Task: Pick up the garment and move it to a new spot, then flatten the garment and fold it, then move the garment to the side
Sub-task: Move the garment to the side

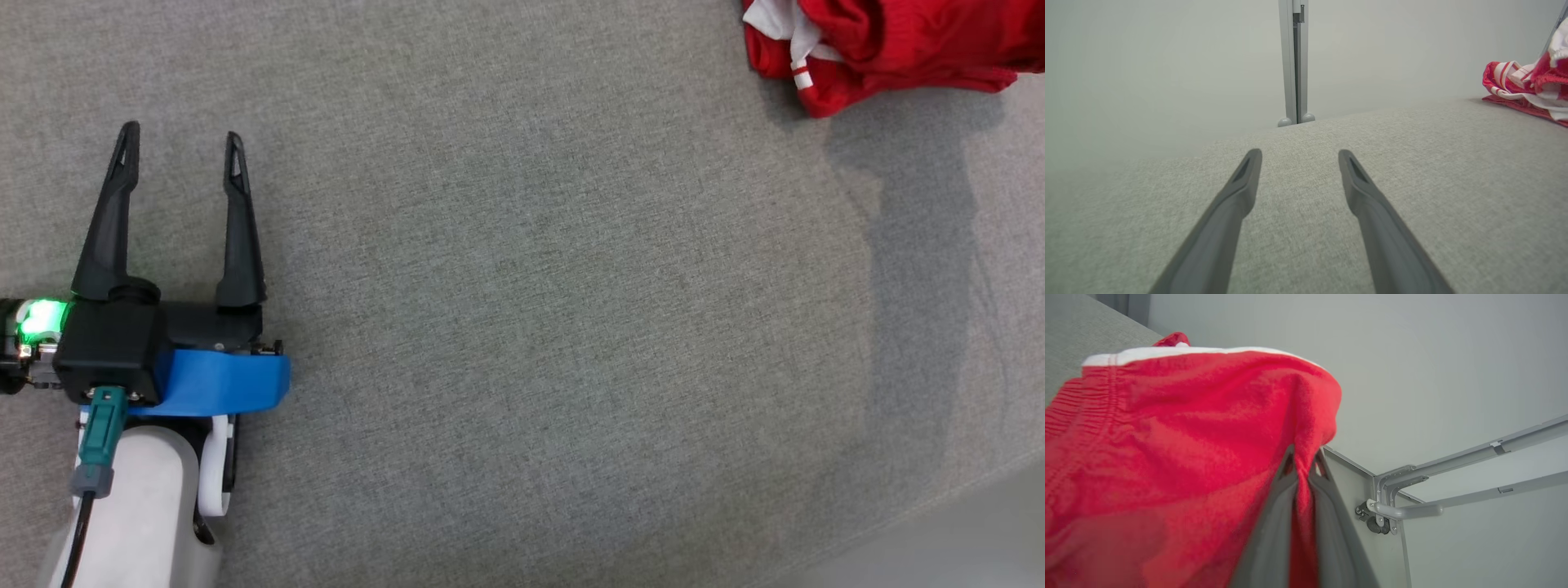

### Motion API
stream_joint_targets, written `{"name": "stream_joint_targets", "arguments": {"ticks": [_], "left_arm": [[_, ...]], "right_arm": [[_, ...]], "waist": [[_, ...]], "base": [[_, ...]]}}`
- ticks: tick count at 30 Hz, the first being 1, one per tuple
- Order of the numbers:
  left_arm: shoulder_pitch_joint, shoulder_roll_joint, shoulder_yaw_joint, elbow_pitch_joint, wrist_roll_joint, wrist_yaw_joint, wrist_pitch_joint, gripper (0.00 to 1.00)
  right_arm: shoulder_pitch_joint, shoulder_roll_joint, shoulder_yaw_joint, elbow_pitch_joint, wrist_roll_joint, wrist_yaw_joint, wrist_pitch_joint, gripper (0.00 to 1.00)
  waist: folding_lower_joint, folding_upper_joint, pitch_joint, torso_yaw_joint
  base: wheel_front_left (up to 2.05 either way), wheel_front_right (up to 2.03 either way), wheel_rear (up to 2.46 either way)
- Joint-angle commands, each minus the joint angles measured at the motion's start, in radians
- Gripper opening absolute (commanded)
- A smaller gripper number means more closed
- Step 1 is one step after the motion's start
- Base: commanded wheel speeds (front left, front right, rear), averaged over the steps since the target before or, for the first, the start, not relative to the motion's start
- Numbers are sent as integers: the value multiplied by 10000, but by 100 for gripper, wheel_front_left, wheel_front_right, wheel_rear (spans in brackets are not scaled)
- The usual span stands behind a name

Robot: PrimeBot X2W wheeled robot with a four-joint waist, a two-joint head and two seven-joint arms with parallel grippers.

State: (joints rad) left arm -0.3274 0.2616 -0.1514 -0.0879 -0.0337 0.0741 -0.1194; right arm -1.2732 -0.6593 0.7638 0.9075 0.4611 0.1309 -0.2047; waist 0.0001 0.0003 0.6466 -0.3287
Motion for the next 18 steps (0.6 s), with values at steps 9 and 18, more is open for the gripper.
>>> {"name": "stream_joint_targets", "arguments": {"ticks": [9, 18], "left_arm": [[206, 108, -27, -368, -17, 142, 163, 100], [616, -90, 127, 142, -373, 389, -362, 100]], "right_arm": [[-643, 907, -251, 2177, 414, -1, -187, 100], [-486, 1217, -494, 2452, -147, -1, -601, 100]], "waist": [[-1, -3, 39, 313], [-1, -3, -973, 745]], "base": [[0, 0, 0], [0, 0, 0]]}}
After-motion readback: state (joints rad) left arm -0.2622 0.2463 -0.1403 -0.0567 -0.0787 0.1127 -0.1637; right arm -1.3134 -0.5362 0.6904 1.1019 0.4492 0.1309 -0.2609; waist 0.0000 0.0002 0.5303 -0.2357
